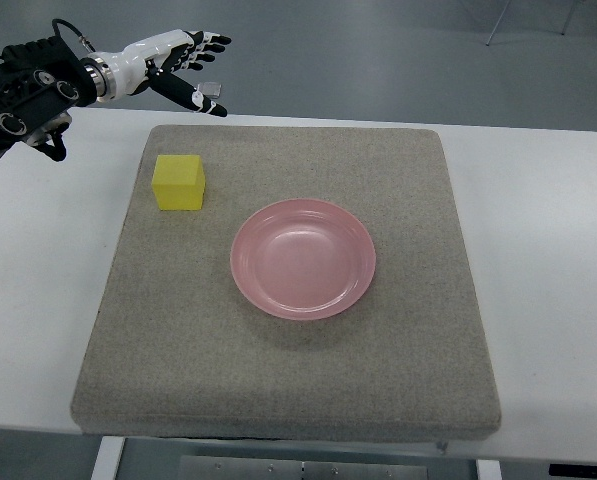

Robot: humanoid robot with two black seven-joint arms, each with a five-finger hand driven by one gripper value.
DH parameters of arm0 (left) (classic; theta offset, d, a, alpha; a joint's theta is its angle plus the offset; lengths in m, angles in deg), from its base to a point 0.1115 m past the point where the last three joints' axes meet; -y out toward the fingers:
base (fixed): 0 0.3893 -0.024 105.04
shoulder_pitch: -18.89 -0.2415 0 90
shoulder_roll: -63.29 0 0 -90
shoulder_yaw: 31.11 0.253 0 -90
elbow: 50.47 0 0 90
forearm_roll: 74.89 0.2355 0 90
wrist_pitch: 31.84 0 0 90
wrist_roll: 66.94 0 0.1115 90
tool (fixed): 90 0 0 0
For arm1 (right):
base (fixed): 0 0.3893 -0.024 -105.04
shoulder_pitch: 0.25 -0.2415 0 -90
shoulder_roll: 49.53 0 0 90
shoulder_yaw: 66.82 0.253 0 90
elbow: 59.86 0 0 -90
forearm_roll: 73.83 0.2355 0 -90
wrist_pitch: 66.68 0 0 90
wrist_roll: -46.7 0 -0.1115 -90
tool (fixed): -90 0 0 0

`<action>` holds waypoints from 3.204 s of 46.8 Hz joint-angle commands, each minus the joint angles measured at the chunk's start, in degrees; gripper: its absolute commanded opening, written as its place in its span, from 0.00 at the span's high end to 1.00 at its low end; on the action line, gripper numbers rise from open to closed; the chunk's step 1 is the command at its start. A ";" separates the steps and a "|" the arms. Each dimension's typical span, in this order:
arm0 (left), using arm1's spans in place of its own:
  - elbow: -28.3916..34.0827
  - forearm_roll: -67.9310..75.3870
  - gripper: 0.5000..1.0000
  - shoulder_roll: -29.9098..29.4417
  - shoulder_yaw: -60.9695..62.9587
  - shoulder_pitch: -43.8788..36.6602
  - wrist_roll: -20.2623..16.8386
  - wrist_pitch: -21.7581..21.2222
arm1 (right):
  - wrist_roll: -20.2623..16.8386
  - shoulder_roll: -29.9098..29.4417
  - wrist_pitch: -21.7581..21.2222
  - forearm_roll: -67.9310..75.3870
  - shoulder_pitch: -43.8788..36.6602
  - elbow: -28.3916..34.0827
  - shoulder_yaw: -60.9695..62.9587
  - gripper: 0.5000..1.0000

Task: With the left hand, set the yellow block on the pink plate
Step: 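Swing the left hand over the yellow cube, fingers pointing down, then lower the left hand around the yellow cube and close the fingers, then carry the yellow cube with the left hand over the pink plate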

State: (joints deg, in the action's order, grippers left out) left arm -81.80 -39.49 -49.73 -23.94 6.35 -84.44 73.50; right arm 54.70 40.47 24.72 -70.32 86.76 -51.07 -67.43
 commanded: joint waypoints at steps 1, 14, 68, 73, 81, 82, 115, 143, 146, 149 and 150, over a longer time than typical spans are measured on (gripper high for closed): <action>-3.11 4.93 0.03 -1.06 2.41 1.46 -0.07 0.65 | 0.00 0.00 0.00 0.00 0.00 0.00 0.00 0.15; -8.74 16.98 0.05 -4.05 2.67 1.82 -0.42 2.32 | 0.00 0.00 0.00 0.00 0.00 0.00 0.00 0.15; -13.49 29.20 0.06 -9.32 2.85 -3.54 -2.36 0.91 | 0.00 0.00 0.00 0.00 0.00 0.00 0.00 0.15; -13.40 29.11 0.06 -9.32 2.41 -3.54 -2.36 0.83 | 0.00 0.00 0.00 0.00 0.00 0.00 0.00 0.15; -13.31 29.29 0.06 -9.24 2.24 -3.54 -2.36 0.65 | 0.00 0.00 0.00 0.00 0.00 0.00 0.00 0.15; -13.31 29.29 0.07 -9.24 2.32 -3.54 -2.36 0.65 | 0.00 0.00 0.00 0.00 0.00 0.00 0.00 0.15; -12.43 29.55 1.00 -8.80 2.76 -3.46 -2.27 0.21 | 0.00 0.00 0.00 0.00 0.00 0.00 0.00 0.15; -12.43 28.76 1.00 -8.53 0.22 -2.14 -2.36 -1.46 | 0.00 0.00 0.00 0.00 0.00 0.00 0.00 0.15; -13.22 28.94 1.00 -8.53 0.04 -1.61 -2.36 -1.55 | 0.00 0.00 0.00 0.00 0.00 0.00 0.00 0.15; -14.63 29.02 1.00 -8.53 0.04 -1.52 -2.36 -1.72 | 0.00 0.00 0.00 0.00 0.00 0.00 0.00 0.15; -15.15 29.02 1.00 -8.45 -0.05 -1.43 -2.44 -1.72 | 0.00 0.00 0.00 0.00 0.00 0.00 0.00 0.15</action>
State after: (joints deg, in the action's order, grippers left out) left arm -95.48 -10.53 -58.27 -23.90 4.76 -86.80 71.94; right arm 54.70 40.47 24.72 -70.32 86.76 -51.07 -67.43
